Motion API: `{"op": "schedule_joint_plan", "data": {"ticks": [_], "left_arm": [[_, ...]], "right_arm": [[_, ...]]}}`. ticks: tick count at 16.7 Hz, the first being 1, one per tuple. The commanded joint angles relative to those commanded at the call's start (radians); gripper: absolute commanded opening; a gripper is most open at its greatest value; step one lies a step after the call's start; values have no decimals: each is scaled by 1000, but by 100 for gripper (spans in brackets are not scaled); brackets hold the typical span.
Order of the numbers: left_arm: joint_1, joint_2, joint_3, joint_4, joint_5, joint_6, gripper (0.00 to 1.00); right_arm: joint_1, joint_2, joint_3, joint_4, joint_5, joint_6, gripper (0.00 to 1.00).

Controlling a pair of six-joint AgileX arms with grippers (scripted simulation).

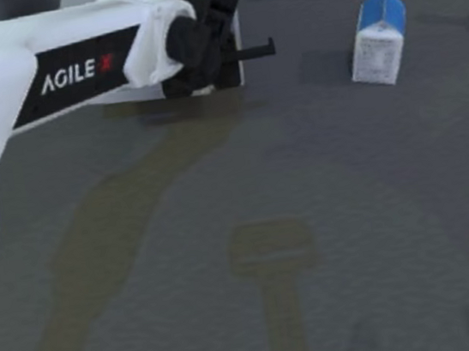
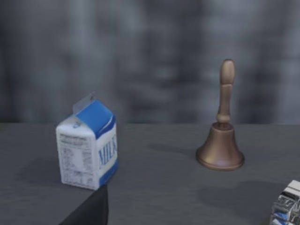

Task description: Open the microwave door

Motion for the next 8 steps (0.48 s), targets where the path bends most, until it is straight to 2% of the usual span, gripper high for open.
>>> {"op": "schedule_joint_plan", "data": {"ticks": [8], "left_arm": [[6, -47, -72, 49, 38, 52, 0]], "right_arm": [[0, 0, 0, 0, 0, 0, 100]]}}
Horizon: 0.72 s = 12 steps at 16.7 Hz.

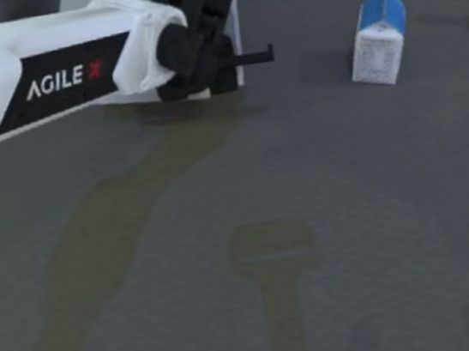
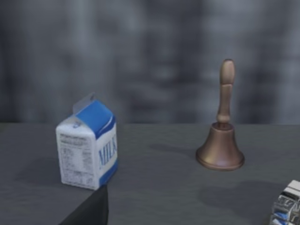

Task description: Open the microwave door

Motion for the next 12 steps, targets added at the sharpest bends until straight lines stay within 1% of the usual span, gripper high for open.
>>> {"op": "schedule_joint_plan", "data": {"ticks": [12], "left_arm": [[2, -3, -10, 2, 3, 7, 0]], "right_arm": [[0, 0, 0, 0, 0, 0, 100]]}}
